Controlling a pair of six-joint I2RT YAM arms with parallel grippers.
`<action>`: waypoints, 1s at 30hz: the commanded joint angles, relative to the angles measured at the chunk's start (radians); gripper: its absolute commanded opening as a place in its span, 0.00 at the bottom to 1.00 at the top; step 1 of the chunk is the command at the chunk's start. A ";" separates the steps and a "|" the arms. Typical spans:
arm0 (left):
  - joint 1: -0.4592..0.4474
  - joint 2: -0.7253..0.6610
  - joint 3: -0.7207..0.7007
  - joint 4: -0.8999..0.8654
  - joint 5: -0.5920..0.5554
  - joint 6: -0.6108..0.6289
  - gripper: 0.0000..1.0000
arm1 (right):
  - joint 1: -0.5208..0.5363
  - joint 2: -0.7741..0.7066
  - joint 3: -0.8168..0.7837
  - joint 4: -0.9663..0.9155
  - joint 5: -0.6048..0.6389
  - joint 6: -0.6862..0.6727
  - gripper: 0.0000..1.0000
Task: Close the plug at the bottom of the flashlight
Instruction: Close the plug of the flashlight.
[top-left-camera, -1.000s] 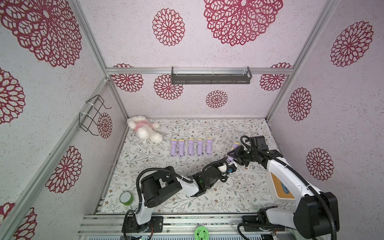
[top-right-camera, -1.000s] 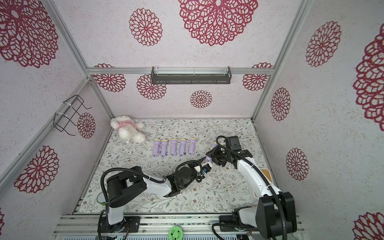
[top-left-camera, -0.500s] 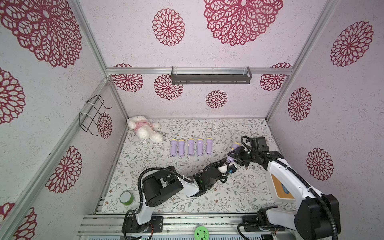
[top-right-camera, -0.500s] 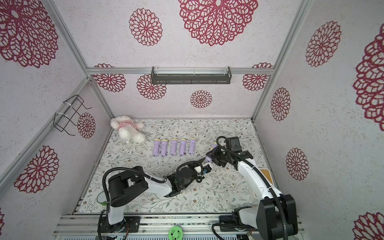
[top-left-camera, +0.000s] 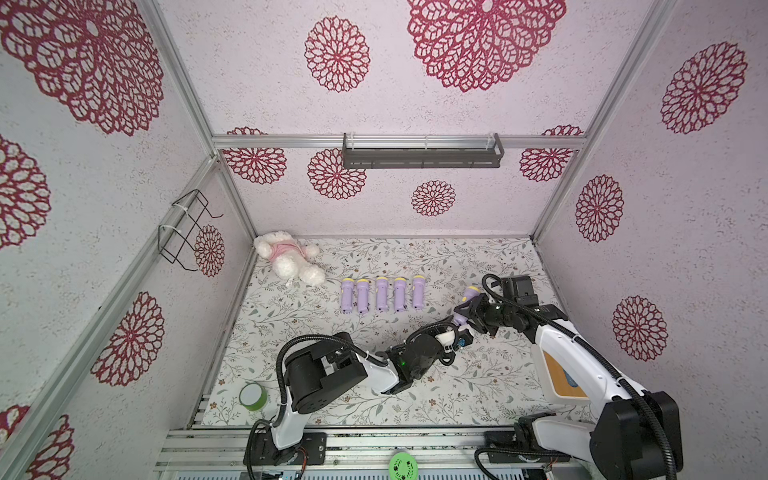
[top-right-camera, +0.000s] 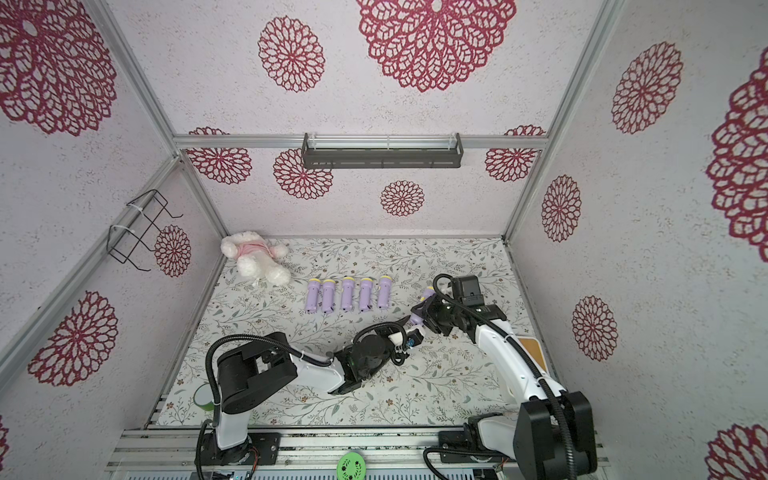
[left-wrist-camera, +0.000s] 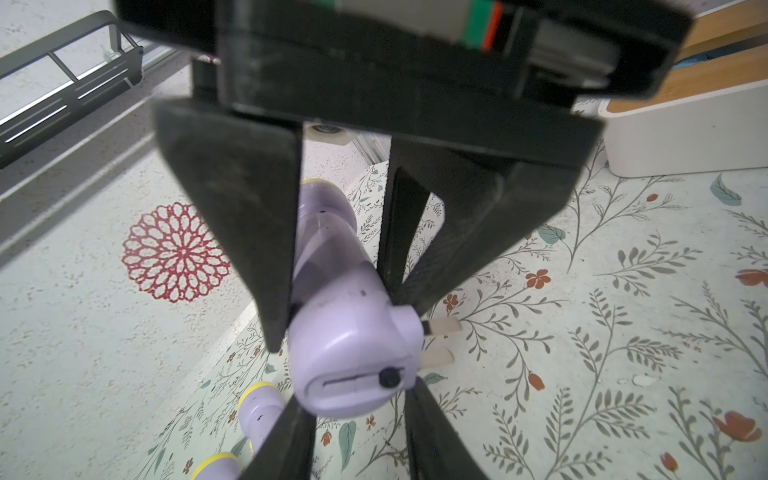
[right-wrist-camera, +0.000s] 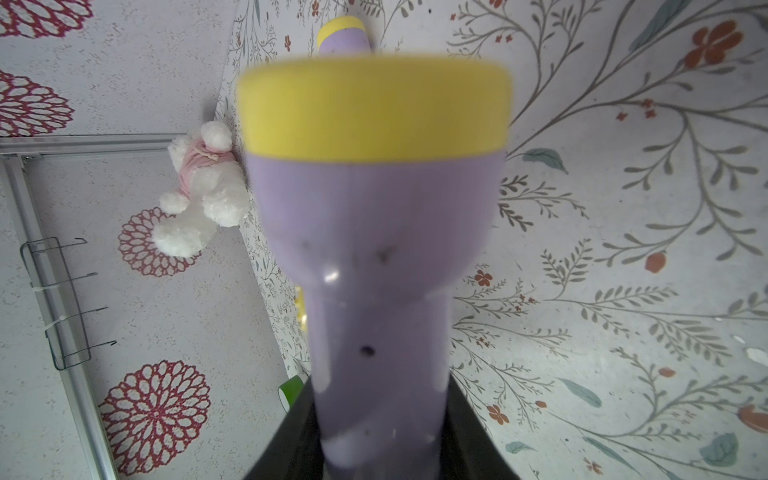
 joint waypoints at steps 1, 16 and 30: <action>-0.015 -0.023 -0.004 0.037 0.026 0.004 0.37 | 0.008 0.007 0.009 0.048 -0.022 -0.004 0.00; -0.018 -0.067 -0.026 0.034 0.038 -0.015 0.40 | 0.001 0.034 0.033 0.053 0.035 -0.068 0.00; -0.018 -0.044 0.003 0.015 0.021 0.000 0.40 | 0.001 0.020 0.007 0.093 -0.010 -0.047 0.00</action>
